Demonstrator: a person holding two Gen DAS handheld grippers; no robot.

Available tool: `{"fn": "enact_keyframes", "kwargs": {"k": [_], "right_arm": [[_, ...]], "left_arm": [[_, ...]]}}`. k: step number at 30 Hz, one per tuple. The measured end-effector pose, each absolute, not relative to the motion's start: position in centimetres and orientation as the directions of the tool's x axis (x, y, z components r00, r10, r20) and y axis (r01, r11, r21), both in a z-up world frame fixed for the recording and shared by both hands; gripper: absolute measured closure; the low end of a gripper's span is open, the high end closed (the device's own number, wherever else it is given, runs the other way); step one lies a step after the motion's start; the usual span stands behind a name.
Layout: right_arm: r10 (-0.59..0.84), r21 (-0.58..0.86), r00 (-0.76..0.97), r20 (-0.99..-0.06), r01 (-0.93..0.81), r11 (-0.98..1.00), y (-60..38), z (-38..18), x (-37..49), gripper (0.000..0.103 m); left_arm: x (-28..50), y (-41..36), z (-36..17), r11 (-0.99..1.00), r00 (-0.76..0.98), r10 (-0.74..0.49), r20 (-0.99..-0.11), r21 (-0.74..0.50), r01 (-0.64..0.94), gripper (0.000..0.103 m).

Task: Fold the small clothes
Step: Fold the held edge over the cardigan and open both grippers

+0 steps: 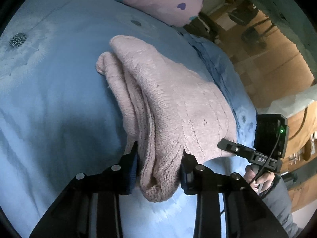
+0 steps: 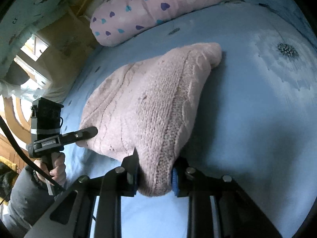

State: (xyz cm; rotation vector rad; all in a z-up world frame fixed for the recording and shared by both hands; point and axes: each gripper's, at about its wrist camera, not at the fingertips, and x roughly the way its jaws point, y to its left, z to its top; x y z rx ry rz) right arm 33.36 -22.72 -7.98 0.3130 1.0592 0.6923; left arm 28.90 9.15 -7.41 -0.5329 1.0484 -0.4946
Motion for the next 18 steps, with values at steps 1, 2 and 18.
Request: {"fn": "enact_keyframes", "kwargs": {"k": [1, 2, 18], "right_arm": [[0.661, 0.557, 0.302, -0.687, -0.365, 0.746, -22.9, -7.9, 33.0, 0.078], [0.667, 0.567, 0.297, -0.683, -0.36, 0.741, -23.1, -7.8, 32.7, 0.078], [0.647, 0.574, 0.249, -0.721, -0.308, 0.759, -24.0, -9.8, 28.0, 0.072]], "left_arm": [[28.5, 9.1, -7.3, 0.766, 0.41, -0.619, -0.67, -0.629, 0.129, 0.076], [28.1, 9.0, -7.0, 0.76, 0.406, -0.628, -0.664, -0.636, 0.133, 0.076], [25.1, 8.2, -9.1, 0.779, 0.35, -0.609, -0.711, -0.62, 0.094, 0.063]]}}
